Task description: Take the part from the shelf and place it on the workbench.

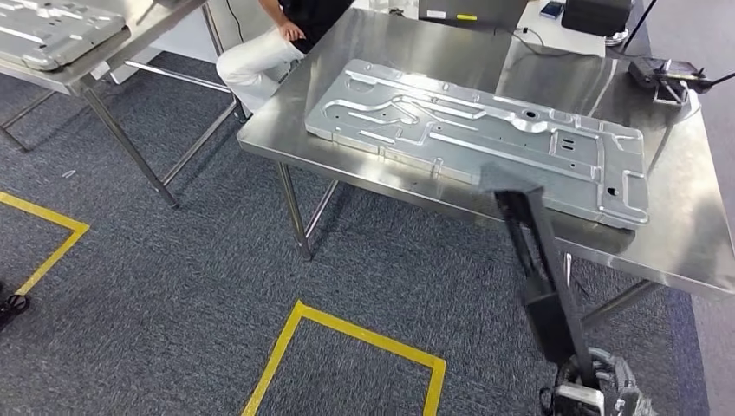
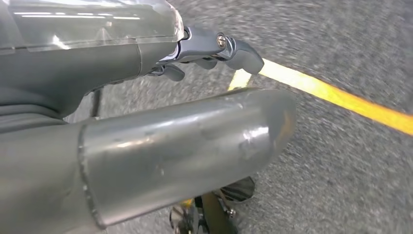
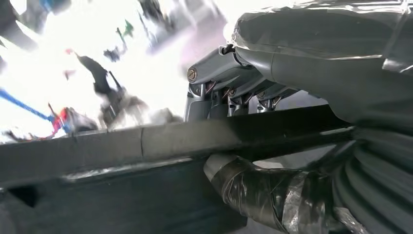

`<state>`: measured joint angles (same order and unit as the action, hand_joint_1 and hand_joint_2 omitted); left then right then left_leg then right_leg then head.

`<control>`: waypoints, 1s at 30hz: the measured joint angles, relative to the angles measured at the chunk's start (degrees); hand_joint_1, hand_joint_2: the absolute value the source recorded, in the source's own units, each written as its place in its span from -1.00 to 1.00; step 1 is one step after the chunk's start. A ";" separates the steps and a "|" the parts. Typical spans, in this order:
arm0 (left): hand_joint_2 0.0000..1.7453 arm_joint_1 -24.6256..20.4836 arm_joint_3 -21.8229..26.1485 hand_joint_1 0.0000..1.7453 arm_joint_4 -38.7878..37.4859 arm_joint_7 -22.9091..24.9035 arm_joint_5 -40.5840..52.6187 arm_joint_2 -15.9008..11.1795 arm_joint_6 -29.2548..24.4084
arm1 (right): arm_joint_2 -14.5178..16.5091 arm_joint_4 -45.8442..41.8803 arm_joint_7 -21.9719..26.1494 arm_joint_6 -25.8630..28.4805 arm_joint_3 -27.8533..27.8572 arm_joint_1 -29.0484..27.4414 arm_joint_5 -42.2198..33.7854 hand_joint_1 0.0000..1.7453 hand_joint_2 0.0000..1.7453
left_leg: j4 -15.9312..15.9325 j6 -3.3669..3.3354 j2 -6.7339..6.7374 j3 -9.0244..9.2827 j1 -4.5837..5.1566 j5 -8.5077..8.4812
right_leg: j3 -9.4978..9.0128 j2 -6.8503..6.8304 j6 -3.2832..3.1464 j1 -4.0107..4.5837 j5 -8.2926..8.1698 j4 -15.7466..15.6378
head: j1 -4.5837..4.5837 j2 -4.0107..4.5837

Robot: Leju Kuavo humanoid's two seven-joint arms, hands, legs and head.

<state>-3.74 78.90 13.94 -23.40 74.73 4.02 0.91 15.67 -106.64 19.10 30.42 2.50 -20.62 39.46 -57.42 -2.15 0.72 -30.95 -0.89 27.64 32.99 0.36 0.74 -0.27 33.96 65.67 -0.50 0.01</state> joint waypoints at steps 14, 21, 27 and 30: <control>-1.00 -1.61 -4.15 -1.00 -0.05 0.57 3.55 -0.69 2.02 | -13.52 9.91 -19.13 -2.34 -4.51 26.75 21.49 1.00 1.00 | -3.53 2.61 -0.10 1.19 -0.09 4.51 | 0.52 -0.02 -1.67 -0.86 -7.03 -6.78 | -0.07 0.00; -1.00 -1.27 -5.10 -1.00 -0.07 0.66 4.12 -1.27 2.57 | -16.60 14.32 -22.49 -6.21 -9.01 34.99 28.09 1.00 1.00 | -10.61 2.30 -0.23 -7.87 -0.08 0.18 | -2.71 -0.01 -2.32 -0.26 -4.42 -6.93 | -0.10 0.01; -1.00 -1.73 -5.91 -1.00 -0.15 1.03 4.94 -1.73 2.91 | -17.44 18.81 -24.45 -10.68 -13.91 41.95 32.77 1.00 1.00 | -1.48 0.85 -0.34 -4.77 0.43 -3.20 | -3.61 0.17 -0.78 -0.02 -3.05 -7.40 | -0.06 0.00; -1.00 -1.89 -6.42 -1.00 -0.16 1.10 5.08 -1.75 2.94 | -17.81 20.39 -24.76 -11.03 -15.58 44.23 33.33 1.00 1.00 | -0.29 -0.04 -0.41 -3.22 -0.08 -2.76 | -1.02 -0.11 -0.10 -0.11 -0.49 -1.66 | 0.05 0.00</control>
<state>-5.63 72.48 13.78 -22.30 79.81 2.27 3.84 -2.14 -86.25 -5.66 19.39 -13.08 23.61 72.79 -57.71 -2.19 0.31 -34.17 -0.97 24.88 31.97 0.26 0.64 -0.38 33.47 64.01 -0.45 0.02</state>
